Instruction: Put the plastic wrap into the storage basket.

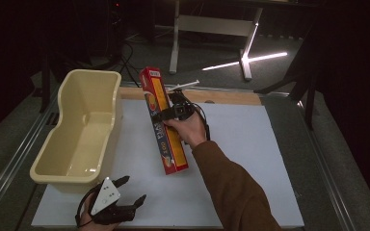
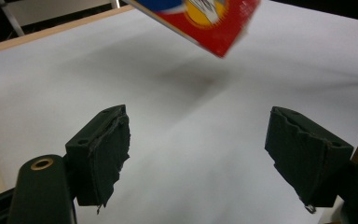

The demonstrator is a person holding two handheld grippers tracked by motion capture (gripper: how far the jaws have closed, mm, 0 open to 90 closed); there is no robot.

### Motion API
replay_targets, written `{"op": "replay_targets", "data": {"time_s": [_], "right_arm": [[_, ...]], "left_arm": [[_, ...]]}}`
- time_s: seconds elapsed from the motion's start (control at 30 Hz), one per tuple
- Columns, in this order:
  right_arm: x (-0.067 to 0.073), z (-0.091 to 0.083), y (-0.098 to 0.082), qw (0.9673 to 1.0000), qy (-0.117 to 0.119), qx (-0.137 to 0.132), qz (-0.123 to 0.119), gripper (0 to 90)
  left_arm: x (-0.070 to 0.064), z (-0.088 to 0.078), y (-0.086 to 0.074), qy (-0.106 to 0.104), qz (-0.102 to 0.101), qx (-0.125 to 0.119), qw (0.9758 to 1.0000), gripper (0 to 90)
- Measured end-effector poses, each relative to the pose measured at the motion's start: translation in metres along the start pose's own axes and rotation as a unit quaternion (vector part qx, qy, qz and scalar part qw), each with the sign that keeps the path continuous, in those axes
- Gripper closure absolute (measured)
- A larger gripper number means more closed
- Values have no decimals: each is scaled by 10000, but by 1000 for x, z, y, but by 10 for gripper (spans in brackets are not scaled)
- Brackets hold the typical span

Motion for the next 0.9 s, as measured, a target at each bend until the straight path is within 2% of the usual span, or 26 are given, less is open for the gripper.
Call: {"op": "replay_targets", "data": {"time_s": [0.1, 0.3, 0.53, 0.7, 0.9], "right_arm": [[10, -1, 5, 9998, 149, -109, -3, 413], [34, -1, 16, 9992, 161, -303, -186, 413], [60, 0, 29, 9984, 240, -376, -347, 412], [73, -1, 37, 9971, 384, -556, -338, 411], [81, 0, 46, 9949, 689, -722, -121, 410]], "left_arm": [[0, 0, 0, 6, -18, -1, 10000, 218], [0, 0, 0, 8, -27, -8, 10000, 219], [0, 0, 0, 24, -33, -42, 10000, 216], [0, 0, -1, 4, -38, -14, 10000, 216], [1, 0, 0, -6, -43, -33, 10000, 216]]}}
Point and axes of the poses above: each handheld gripper's, and its own axes: z roughly forward along the jaws, y roughly out of its top, x roughly to its left, the point moved 2 cm from there along z, roughly forward along the jaws, and after that the axes turned 14 degrees about y, right-handed, at the moved point
